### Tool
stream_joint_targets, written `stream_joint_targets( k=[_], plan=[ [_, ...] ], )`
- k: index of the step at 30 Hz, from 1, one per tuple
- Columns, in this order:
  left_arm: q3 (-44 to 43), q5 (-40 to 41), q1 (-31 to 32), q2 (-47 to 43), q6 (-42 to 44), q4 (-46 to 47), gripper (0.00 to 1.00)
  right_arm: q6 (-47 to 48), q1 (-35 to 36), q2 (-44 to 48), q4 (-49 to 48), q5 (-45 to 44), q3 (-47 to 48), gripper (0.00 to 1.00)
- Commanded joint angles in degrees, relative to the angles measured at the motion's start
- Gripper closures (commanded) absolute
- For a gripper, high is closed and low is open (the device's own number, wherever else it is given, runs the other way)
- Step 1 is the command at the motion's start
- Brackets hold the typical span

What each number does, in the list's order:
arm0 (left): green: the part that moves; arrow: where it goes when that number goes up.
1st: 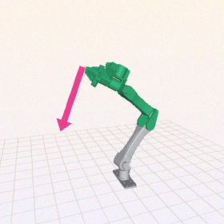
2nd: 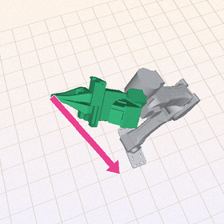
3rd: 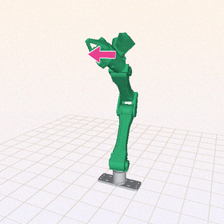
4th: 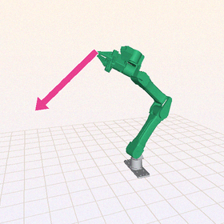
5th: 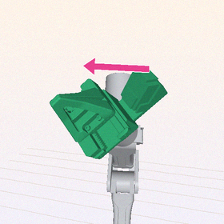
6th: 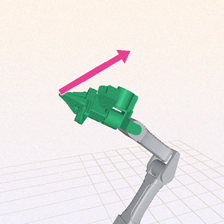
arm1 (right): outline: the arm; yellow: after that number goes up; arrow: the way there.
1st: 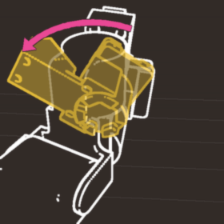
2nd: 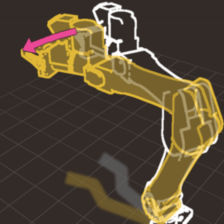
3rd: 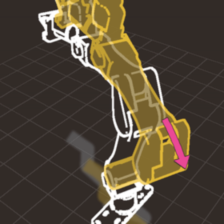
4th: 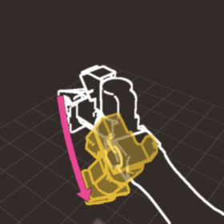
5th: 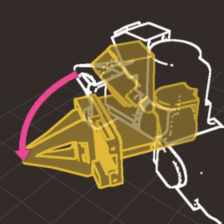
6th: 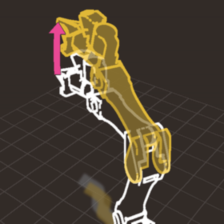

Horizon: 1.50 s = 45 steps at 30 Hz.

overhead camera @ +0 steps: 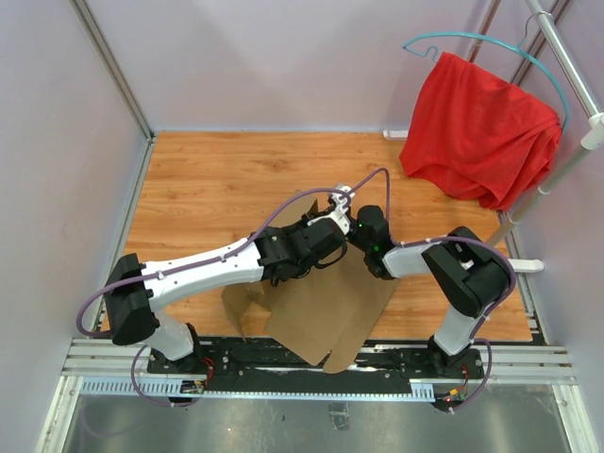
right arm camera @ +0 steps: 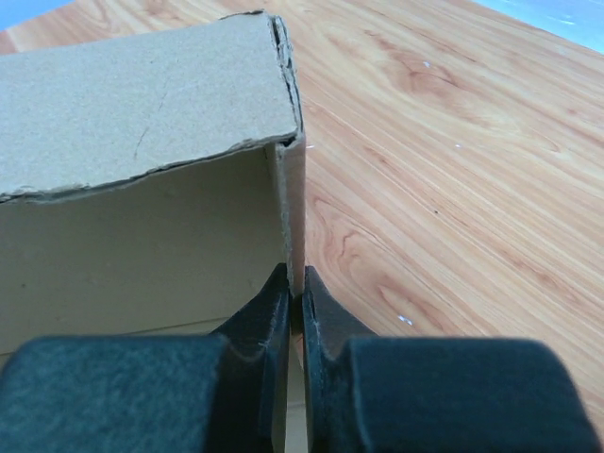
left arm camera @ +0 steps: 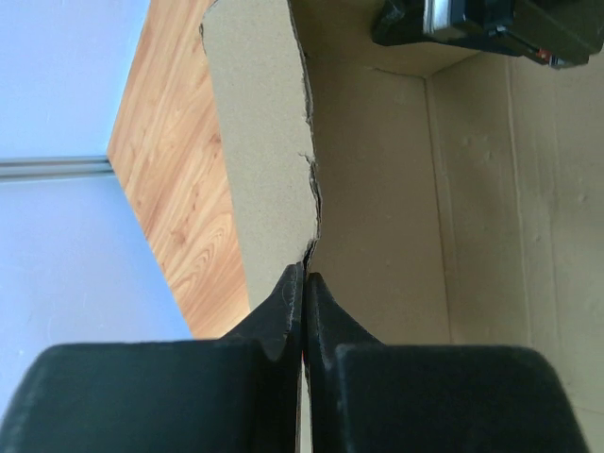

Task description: Fold the paper box

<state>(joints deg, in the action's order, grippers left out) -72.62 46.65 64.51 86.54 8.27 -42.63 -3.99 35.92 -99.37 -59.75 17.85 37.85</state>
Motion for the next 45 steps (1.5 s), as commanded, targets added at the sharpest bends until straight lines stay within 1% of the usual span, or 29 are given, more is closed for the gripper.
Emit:
stream_joint_targets(
  k=[1,4,7,8,9,10,12,13,14,18,22,24,26,29,30,31,32,33,34,36,38,39,41,45],
  plan=[
    [-1.7,-1.1,1.1,0.6,-2.0,1.7,1.0,0.7,2.6,0.4,-0.2,-11.1,-3.7,0.99],
    [-1.4,0.3,1.1,0.4,-2.4,1.5,0.98,0.4,2.6,0.0,-1.3,-11.9,-4.5,0.99],
    [-1.1,3.3,1.1,-0.1,-3.9,1.3,0.9,-0.8,2.6,0.0,-3.3,-14.1,-5.8,0.99],
    [-1.1,4.6,1.1,-0.4,-4.8,1.3,0.85,-1.1,2.5,0.1,-4.1,-15.1,-6.4,0.99],
    [-1.3,5.9,1.1,-0.8,-6.1,1.3,0.76,-1.5,2.6,0.1,-4.9,-16.2,-7.0,0.99],
    [-1.6,6.5,1.1,-1.5,-7.3,1.3,0.63,-1.9,2.6,0.2,-5.9,-17.3,-7.7,0.99],
    [-2.0,6.0,1.1,-3.7,-9.0,2.0,0.19,-2.6,2.6,0.4,-7.9,-19.0,-9.0,0.99],
    [-1.7,5.1,1.1,-5.3,-9.7,3.0,0.08,-2.9,2.6,0.4,-9.0,-20.0,-9.8,0.99],
    [-1.2,3.7,1.1,-7.3,-10.3,4.5,0.02,-3.0,2.6,0.6,-10.0,-20.8,-10.7,0.99],
    [4.8,-0.5,1.1,-18.8,-13.1,14.5,0.01,-2.7,2.6,1.3,-14.5,-24.1,-13.9,0.99],
    [15.9,-2.1,1.1,-35.2,-15.6,28.8,0.01,-1.5,2.6,3.6,-16.8,-26.9,-17.0,0.99],
    [22.4,-0.9,1.1,-42.2,-15.7,34.6,0.03,-0.8,2.4,6.2,-14.6,-28.1,-18.1,0.99],
    [27.0,-0.3,1.1,-47.9,-14.5,39.5,0.22,-0.7,2.5,10.3,-7.8,-30.3,-17.8,0.99],
    [32.3,2.9,1.1,-53.2,-13.3,44.5,0.68,-1.3,2.3,17.1,2.7,-33.5,-16.7,0.99],
    [33.4,4.1,1.1,-54.0,-13.1,45.3,0.79,-1.3,2.0,19.1,5.3,-34.0,-16.3,0.99],
    [34.3,5.0,1.1,-54.5,-12.9,46.0,0.83,-1.7,1.3,20.8,8.7,-34.2,-15.7,0.99],
    [35.0,5.8,1.1,-54.6,-12.7,46.6,0.83,-2.0,0.5,22.5,11.6,-34.1,-15.0,0.99],
    [35.6,6.3,1.1,-54.6,-12.6,47.1,0.72,-2.4,-0.3,23.8,14.6,-34.1,-14.3,0.99],
    [36.2,6.2,1.1,-54.4,-12.6,47.6,0.57,-3.0,-1.3,24.9,17.5,-33.8,-13.5,0.99],
    [37.2,6.0,1.1,-53.9,-12.8,48.4,0.49,-4.6,-3.7,27.1,21.5,-32.3,-12.6,0.99],
    [37.6,6.0,1.1,-53.4,-13.4,48.5,0.36,-7.1,-6.5,29.8,24.4,-30.5,-12.6,0.99],
    [37.9,5.9,1.1,-53.3,-14.0,48.3,0.33,-8.9,-7.9,30.8,26.0,-29.3,-12.5,0.99],
    [38.8,5.9,1.1,-53.5,-15.0,48.1,0.3,-11.5,-10.9,32.0,28.2,-25.7,-12.4,0.99],
    [41.6,9.8,1.1,-53.3,-19.7,46.7,0.31,-13.1,-12.7,31.3,32.0,-23.1,-10.4,0.99]
  ],
)
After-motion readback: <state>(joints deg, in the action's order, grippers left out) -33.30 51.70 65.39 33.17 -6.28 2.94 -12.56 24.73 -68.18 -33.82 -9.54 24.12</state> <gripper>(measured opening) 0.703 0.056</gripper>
